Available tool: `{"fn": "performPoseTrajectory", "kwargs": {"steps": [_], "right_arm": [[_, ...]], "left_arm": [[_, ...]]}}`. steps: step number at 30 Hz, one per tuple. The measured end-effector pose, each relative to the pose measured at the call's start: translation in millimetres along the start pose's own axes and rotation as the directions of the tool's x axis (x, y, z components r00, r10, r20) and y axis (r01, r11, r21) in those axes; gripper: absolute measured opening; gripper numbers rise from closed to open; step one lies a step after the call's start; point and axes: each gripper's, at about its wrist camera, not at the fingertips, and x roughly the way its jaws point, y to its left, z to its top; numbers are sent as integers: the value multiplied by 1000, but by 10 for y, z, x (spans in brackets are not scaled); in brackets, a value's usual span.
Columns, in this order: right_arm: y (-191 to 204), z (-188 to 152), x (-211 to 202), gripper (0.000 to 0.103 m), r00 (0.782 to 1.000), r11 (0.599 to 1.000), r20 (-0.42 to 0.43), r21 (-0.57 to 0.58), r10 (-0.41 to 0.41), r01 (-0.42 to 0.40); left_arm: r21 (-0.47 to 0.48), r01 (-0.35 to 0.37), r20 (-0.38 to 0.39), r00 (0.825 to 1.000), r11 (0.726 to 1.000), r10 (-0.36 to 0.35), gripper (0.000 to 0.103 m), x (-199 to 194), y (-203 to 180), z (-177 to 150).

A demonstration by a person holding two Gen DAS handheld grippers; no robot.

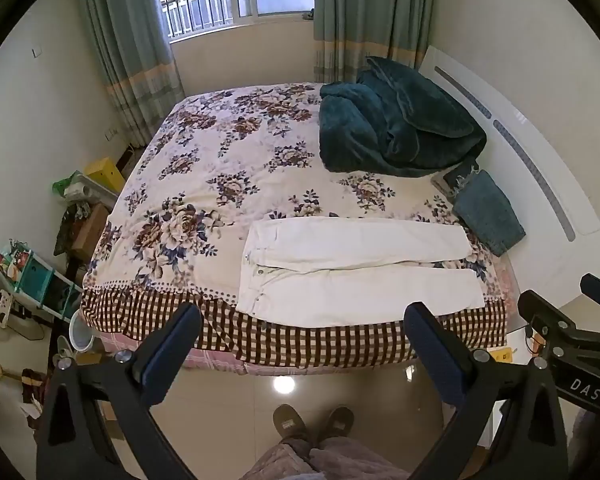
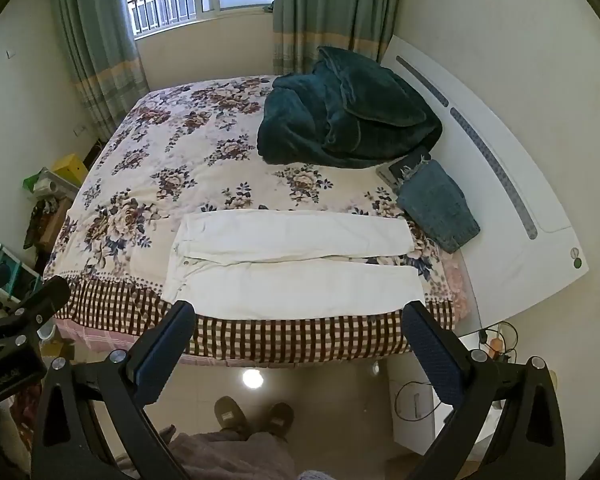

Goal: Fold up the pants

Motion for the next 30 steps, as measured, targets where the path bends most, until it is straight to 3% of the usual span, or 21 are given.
{"fn": "performPoseTrajectory", "kwargs": {"steps": [30], "right_arm": [[36, -5, -52, 103, 1000, 1000, 2, -3, 3, -3]], "left_arm": [[-16, 1, 21, 1000, 1000, 0, 103, -62, 26, -13]]}}
